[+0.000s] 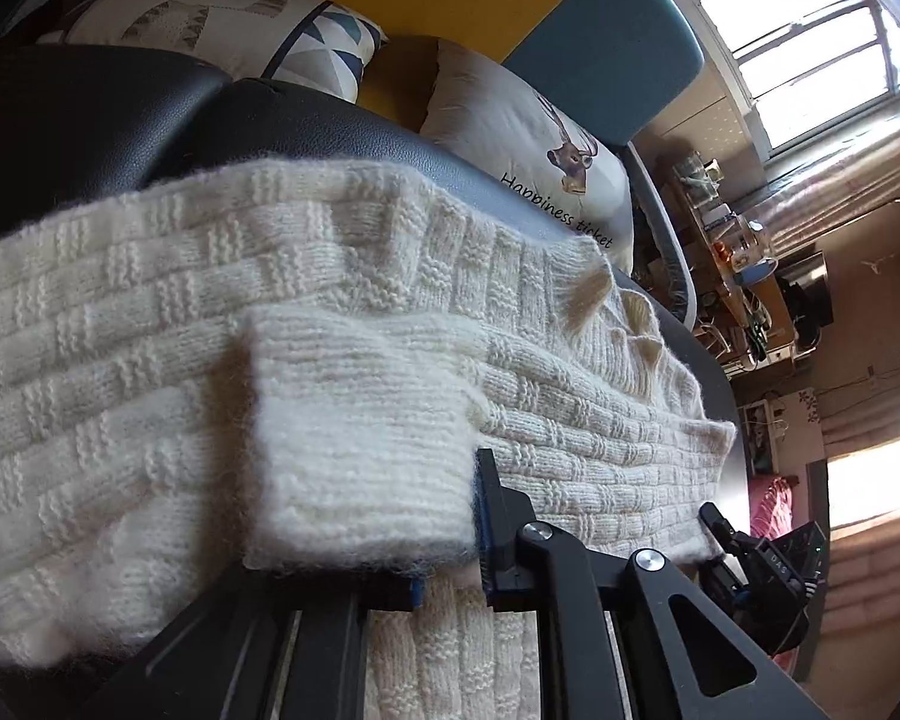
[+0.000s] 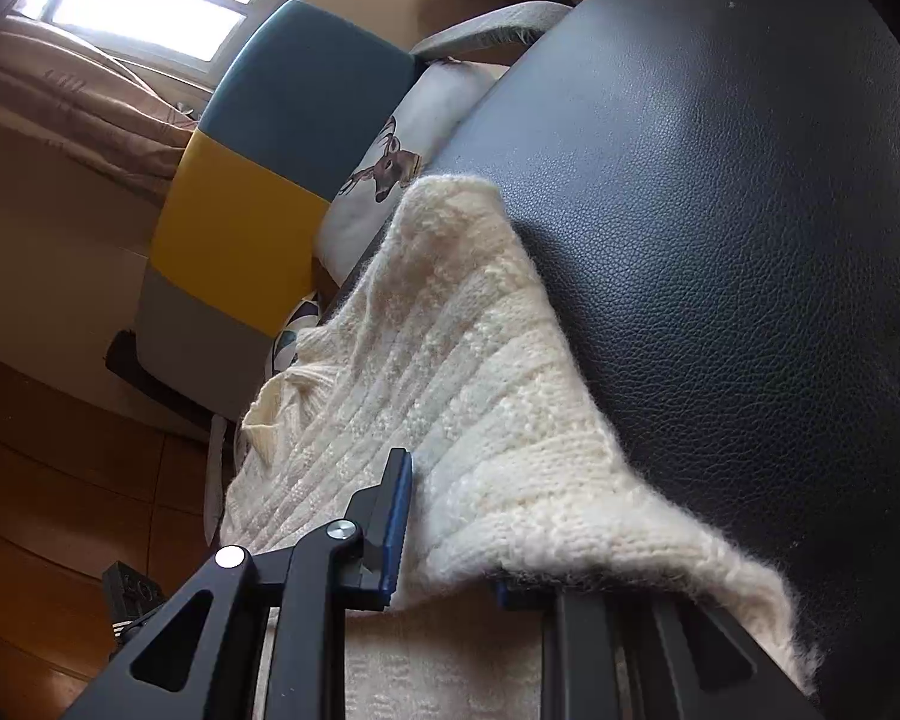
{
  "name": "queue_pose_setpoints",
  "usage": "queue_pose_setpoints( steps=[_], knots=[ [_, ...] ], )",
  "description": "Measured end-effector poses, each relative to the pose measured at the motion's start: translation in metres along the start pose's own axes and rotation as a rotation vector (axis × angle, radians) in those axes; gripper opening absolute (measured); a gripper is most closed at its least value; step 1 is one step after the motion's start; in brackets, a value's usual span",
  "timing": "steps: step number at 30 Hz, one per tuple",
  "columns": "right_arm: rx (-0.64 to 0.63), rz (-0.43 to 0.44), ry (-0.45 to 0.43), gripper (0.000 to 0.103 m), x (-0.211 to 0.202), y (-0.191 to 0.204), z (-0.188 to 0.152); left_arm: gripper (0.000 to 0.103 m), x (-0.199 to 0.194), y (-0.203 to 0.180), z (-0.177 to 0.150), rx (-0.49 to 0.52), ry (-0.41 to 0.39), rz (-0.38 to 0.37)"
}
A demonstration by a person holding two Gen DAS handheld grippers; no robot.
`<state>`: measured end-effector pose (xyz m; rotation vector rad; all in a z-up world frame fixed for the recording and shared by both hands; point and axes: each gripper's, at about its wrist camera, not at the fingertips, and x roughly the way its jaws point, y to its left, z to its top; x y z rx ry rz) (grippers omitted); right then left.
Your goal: Fold clothes
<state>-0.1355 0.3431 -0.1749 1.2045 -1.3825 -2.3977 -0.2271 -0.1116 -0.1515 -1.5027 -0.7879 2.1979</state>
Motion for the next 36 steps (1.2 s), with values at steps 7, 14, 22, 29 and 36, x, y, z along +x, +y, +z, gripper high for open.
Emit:
queue_pose_setpoints(
  steps=[7, 14, 22, 29, 36],
  knots=[
    [0.066, 0.069, 0.047, 0.027, -0.011, -0.012, -0.001, 0.06, -0.032, 0.031, 0.017, -0.192, -0.053, -0.156],
    [0.018, 0.021, 0.044, 0.028, -0.013, -0.002, -0.006, 0.008, -0.027, 0.014, 0.033, -0.061, -0.084, -0.034],
    [-0.14, -0.11, 0.003, 0.025, -0.013, 0.015, -0.01, 0.011, -0.012, 0.013, 0.034, 0.121, -0.108, 0.169],
    [-0.116, -0.112, 0.008, 0.026, -0.017, 0.01, -0.002, 0.037, -0.039, 0.029, 0.033, -0.003, -0.156, 0.166],
    [-0.176, -0.041, 0.07, 0.03, -0.063, 0.018, -0.003, 0.044, -0.069, 0.014, 0.015, 0.012, -0.229, 0.114]
  ],
)
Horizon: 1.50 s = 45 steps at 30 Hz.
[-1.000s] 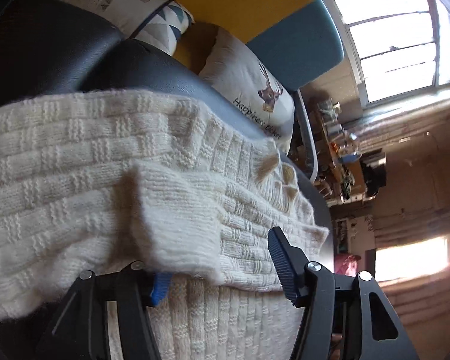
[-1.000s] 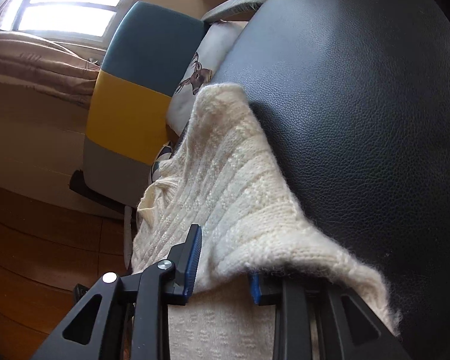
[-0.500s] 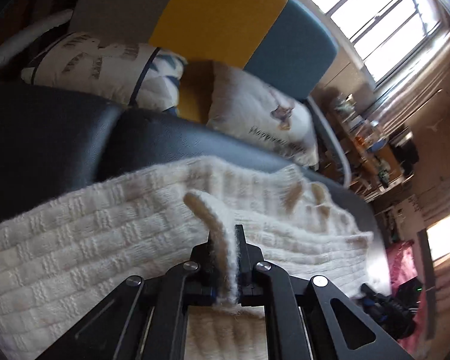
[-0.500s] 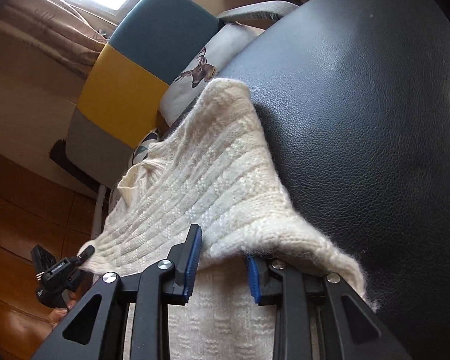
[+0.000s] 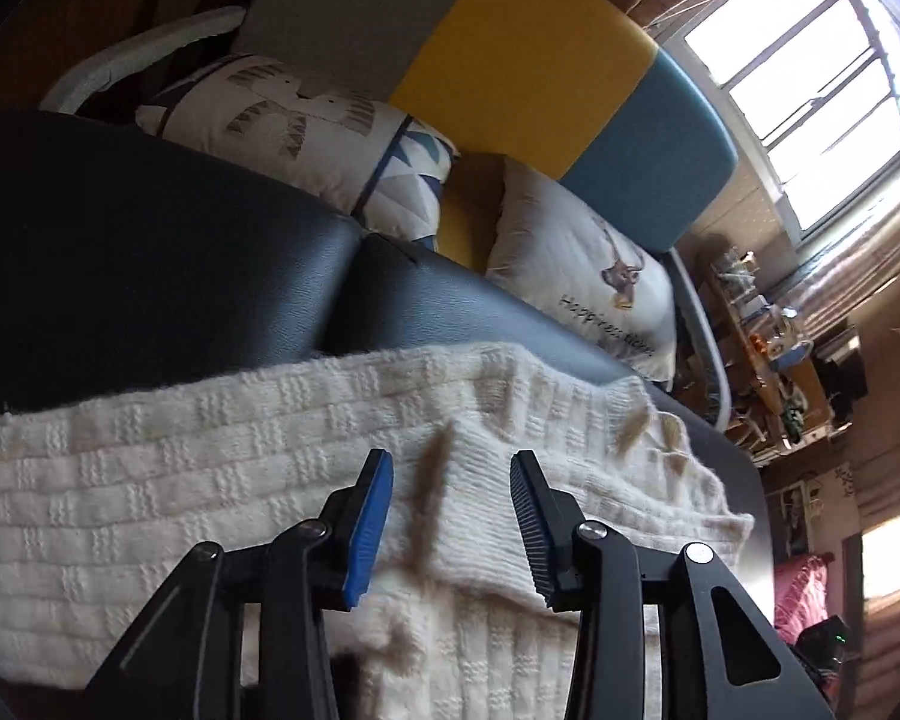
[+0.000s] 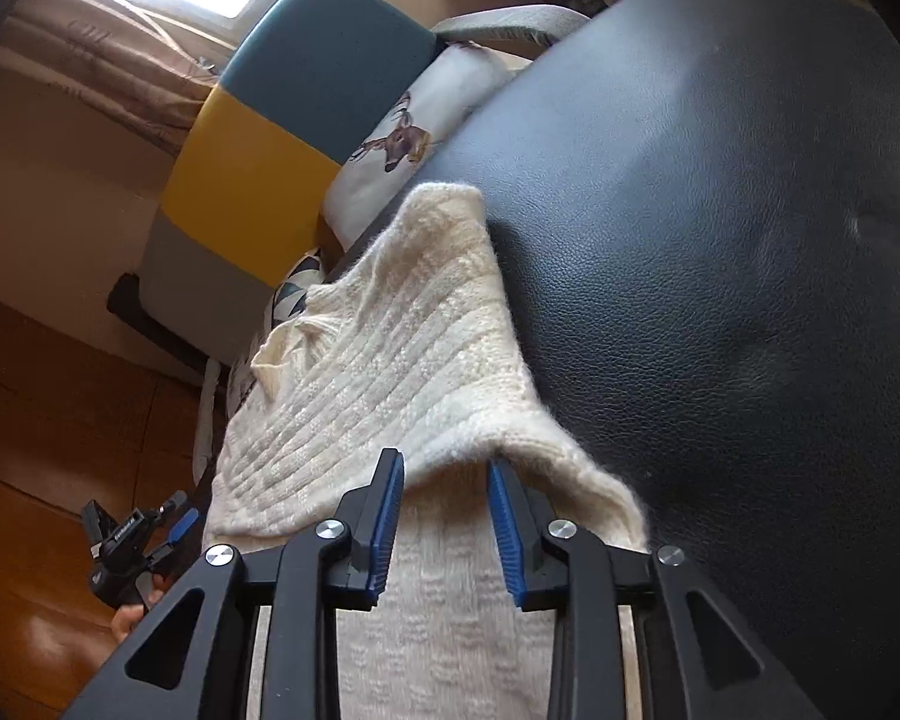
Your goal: Fold clothes
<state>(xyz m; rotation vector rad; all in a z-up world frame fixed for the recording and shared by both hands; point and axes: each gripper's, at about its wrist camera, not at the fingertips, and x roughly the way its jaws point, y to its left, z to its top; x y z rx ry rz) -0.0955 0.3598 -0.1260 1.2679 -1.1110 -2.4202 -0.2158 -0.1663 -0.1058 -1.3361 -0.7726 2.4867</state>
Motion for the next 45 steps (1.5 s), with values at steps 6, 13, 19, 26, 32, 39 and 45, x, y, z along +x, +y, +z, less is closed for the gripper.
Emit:
queue_pose_setpoints(
  steps=[6, 13, 19, 26, 32, 39, 45],
  knots=[
    [-0.214, -0.066, -0.079, 0.03, 0.008, 0.051, 0.03, 0.044, 0.038, -0.064, -0.028, 0.182, 0.101, -0.041],
    [-0.322, -0.292, -0.064, 0.03, 0.081, 0.073, 0.072, 0.044, 0.072, -0.092, -0.045, 0.287, 0.15, 0.016],
    [-0.356, -0.427, -0.005, 0.024, 0.12, 0.054, 0.08, 0.044, 0.079, -0.088, -0.057, 0.34, 0.141, 0.045],
    [-0.368, -0.438, 0.009, 0.024, 0.115, 0.061, 0.082, 0.044, 0.07, -0.08, -0.05, 0.253, 0.138, -0.006],
    [-0.345, -0.216, -0.048, 0.031, 0.065, 0.101, 0.048, 0.048, -0.015, -0.004, -0.039, -0.137, 0.011, -0.218],
    [-0.334, -0.016, 0.109, 0.031, 0.068, 0.139, -0.056, 0.049, -0.157, 0.175, -0.082, -0.51, -0.221, -0.01],
    [-0.384, 0.045, 0.215, 0.031, 0.087, 0.174, -0.117, 0.049, -0.241, 0.293, -0.124, -0.766, -0.353, 0.18]
  ],
)
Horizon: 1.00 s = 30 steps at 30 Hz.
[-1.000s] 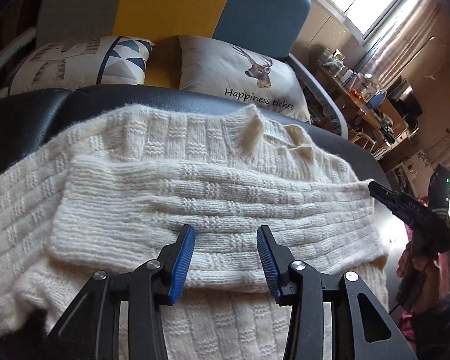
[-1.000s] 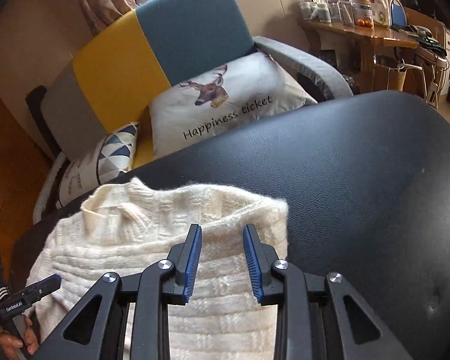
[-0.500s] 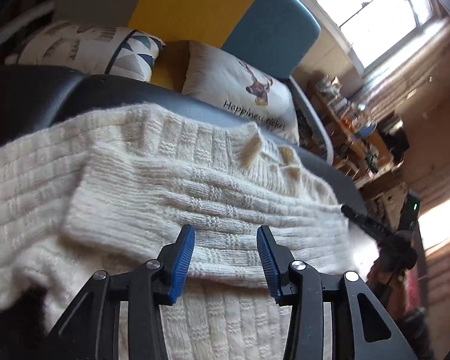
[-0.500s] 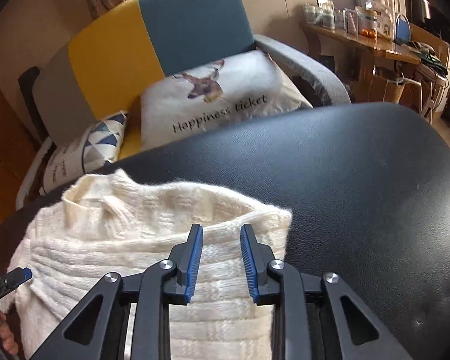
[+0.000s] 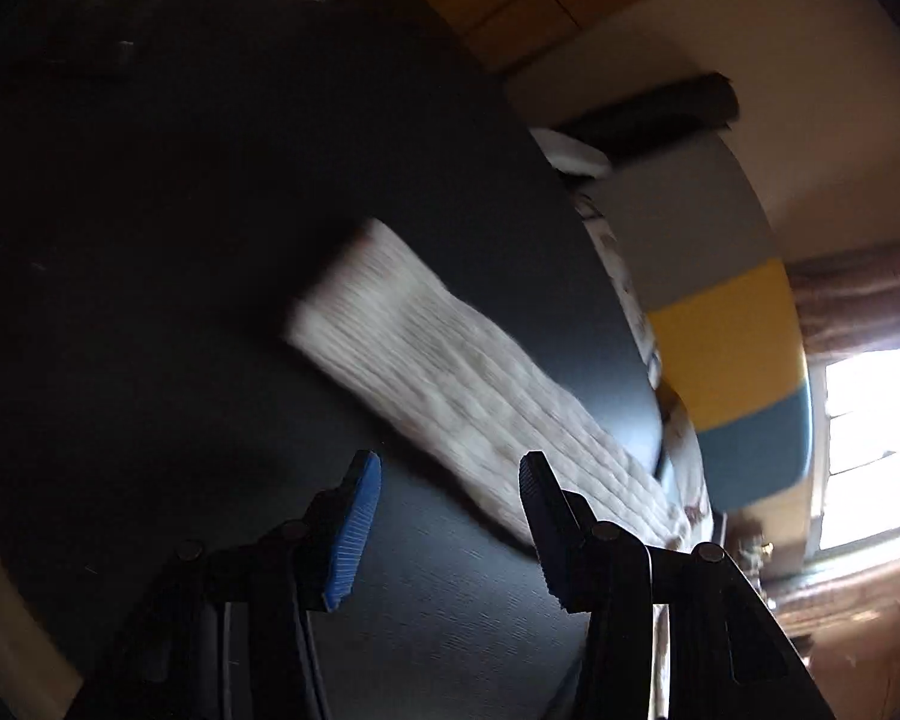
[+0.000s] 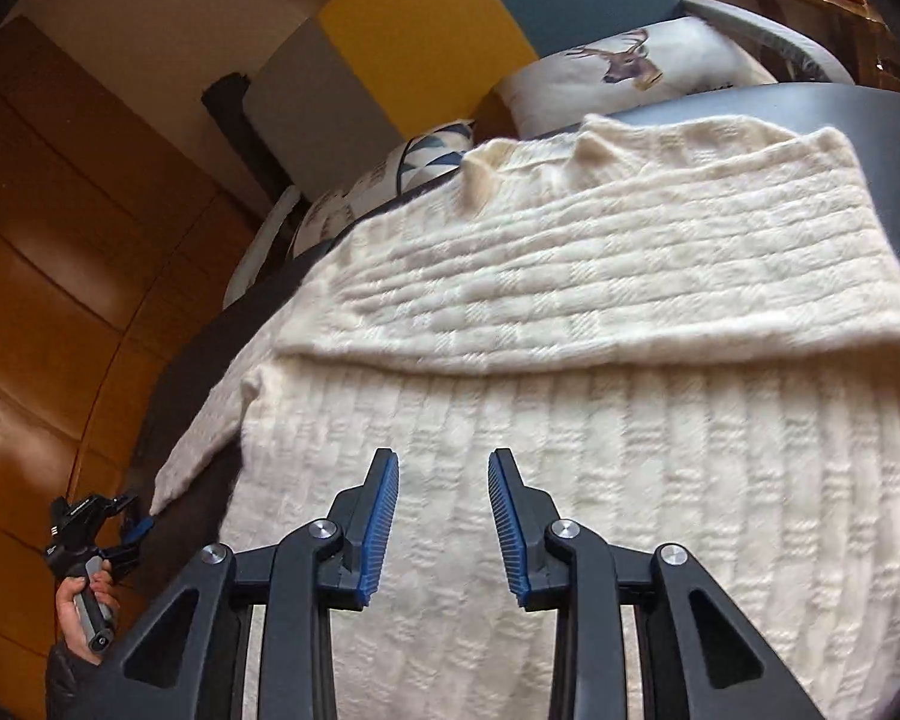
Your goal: Fold clothes
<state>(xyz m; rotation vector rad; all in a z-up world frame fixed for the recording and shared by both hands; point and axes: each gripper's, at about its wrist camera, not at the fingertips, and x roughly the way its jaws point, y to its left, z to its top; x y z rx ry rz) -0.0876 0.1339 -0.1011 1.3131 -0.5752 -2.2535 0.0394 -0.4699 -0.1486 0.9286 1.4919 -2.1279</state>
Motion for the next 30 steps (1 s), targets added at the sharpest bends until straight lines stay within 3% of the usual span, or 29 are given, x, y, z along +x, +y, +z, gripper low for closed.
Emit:
queue_pose_setpoints(
  steps=[4, 12, 14, 15, 16, 21, 26, 30],
  knots=[
    [-0.039, 0.011, 0.023, 0.031, 0.007, 0.025, -0.005, 0.05, 0.0, 0.031, 0.022, -0.115, -0.002, -0.029],
    [-0.09, 0.002, 0.009, 0.031, 0.003, 0.046, 0.001, 0.051, 0.029, 0.023, 0.036, -0.147, 0.029, -0.07],
    [-0.098, -0.002, 0.001, 0.031, 0.002, 0.049, 0.005, 0.042, 0.033, 0.022, 0.038, -0.165, 0.022, -0.067],
    [-0.103, -0.008, -0.003, 0.031, 0.002, 0.049, 0.008, 0.03, 0.035, 0.021, 0.039, -0.166, 0.024, -0.06],
    [-0.106, -0.012, -0.005, 0.031, 0.003, 0.048, 0.011, 0.005, 0.04, 0.022, 0.039, -0.176, 0.041, -0.048],
    [-0.103, -0.042, -0.016, 0.031, 0.01, 0.037, 0.031, 0.006, 0.044, 0.023, 0.04, -0.215, 0.02, -0.055],
    [-0.09, -0.118, 0.012, 0.031, 0.03, 0.016, 0.049, 0.006, 0.033, -0.022, 0.04, -0.115, -0.002, -0.148],
    [-0.007, -0.095, 0.007, 0.031, 0.037, -0.004, 0.051, 0.006, 0.029, -0.092, 0.026, 0.018, 0.011, -0.256]
  ],
)
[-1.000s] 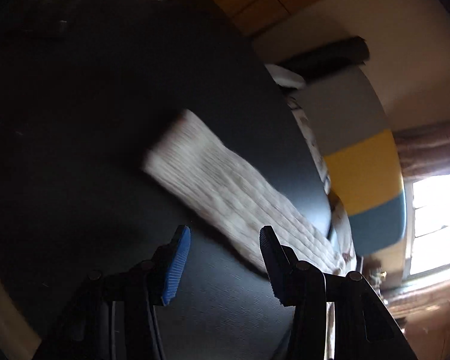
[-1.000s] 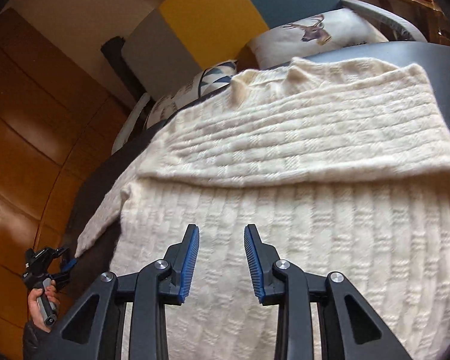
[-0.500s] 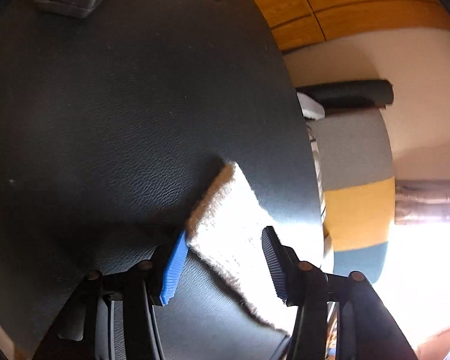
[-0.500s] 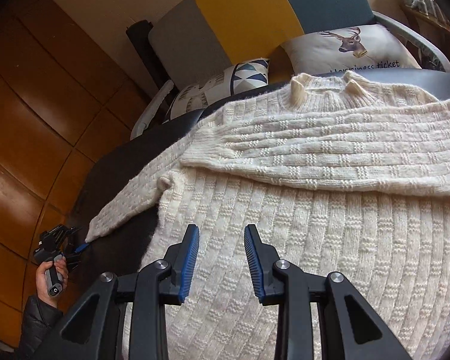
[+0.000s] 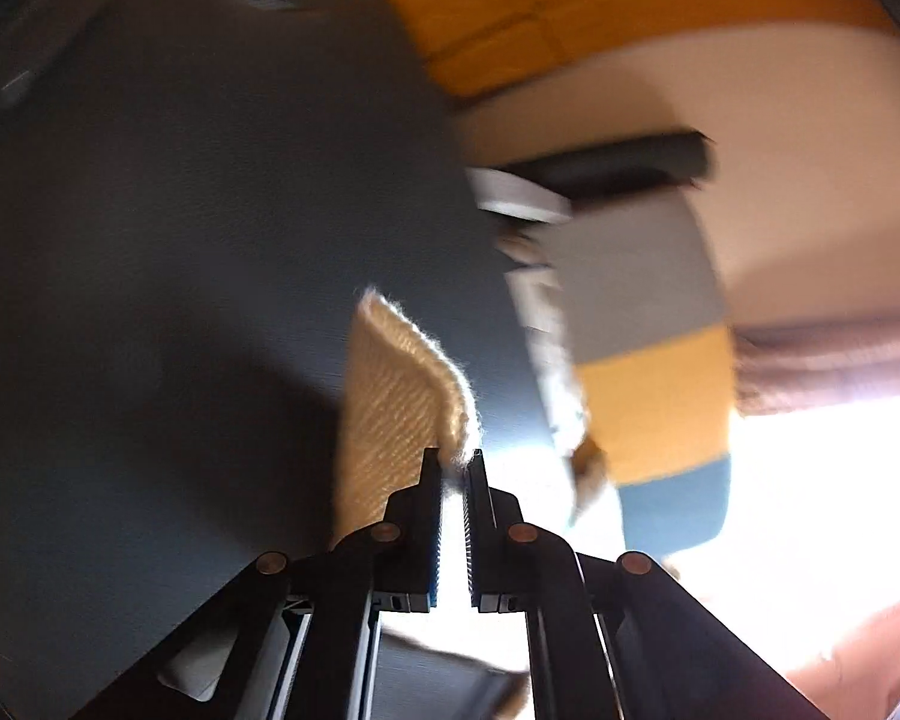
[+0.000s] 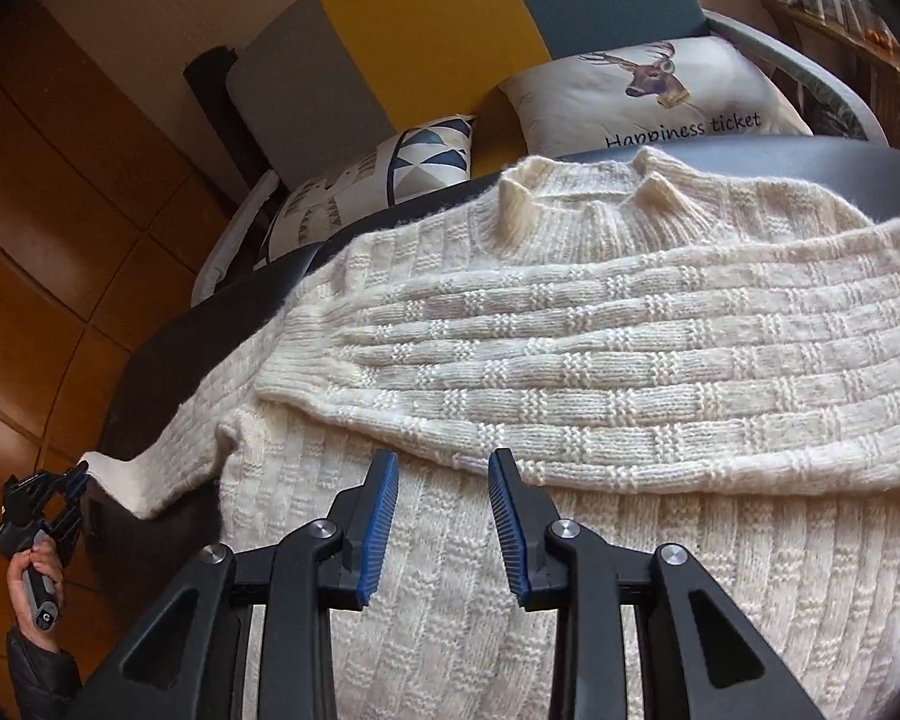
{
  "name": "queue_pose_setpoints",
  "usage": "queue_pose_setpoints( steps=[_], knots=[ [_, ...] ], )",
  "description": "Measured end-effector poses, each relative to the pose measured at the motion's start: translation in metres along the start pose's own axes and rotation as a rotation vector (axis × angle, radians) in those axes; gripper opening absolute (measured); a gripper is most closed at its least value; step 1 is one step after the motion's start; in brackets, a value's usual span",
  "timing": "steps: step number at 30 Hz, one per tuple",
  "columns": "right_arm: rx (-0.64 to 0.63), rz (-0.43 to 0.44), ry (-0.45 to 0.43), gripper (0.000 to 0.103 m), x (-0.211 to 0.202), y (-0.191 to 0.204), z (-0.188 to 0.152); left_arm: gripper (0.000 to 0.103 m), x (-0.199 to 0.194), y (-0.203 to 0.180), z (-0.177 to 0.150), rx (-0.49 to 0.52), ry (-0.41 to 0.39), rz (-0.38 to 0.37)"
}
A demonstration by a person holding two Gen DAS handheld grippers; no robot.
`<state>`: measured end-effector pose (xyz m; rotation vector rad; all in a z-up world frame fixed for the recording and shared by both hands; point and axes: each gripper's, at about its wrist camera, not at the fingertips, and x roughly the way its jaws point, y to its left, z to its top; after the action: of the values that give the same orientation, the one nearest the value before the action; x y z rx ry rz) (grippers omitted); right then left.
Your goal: Fold clothes
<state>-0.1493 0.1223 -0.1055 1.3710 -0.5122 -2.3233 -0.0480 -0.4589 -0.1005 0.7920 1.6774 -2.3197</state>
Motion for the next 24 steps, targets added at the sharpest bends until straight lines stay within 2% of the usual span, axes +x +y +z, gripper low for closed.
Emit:
queue_pose_setpoints(
  steps=[6, 10, 13, 15, 19, 24],
  knots=[
    [0.02, 0.019, 0.012, 0.031, 0.003, -0.012, -0.01, 0.006, 0.053, -0.117, -0.059, 0.206, 0.142, -0.145],
    [0.061, 0.031, 0.001, 0.031, -0.003, -0.028, -0.012, 0.006, 0.104, -0.184, -0.103, 0.316, 0.277, -0.208],
    [0.096, 0.032, -0.014, 0.031, -0.01, -0.043, -0.013, 0.006, 0.141, -0.224, -0.151, 0.411, 0.368, -0.224],
    [0.116, 0.035, -0.02, 0.031, -0.015, -0.053, -0.013, 0.006, 0.168, -0.241, -0.182, 0.466, 0.43, -0.212],
    [0.14, 0.04, -0.035, 0.031, -0.026, -0.072, -0.013, 0.006, 0.209, -0.247, -0.245, 0.539, 0.549, -0.167],
    [0.182, 0.085, -0.06, 0.031, -0.036, -0.088, -0.01, 0.006, 0.231, -0.237, -0.314, 0.589, 0.635, -0.081]
  ],
)
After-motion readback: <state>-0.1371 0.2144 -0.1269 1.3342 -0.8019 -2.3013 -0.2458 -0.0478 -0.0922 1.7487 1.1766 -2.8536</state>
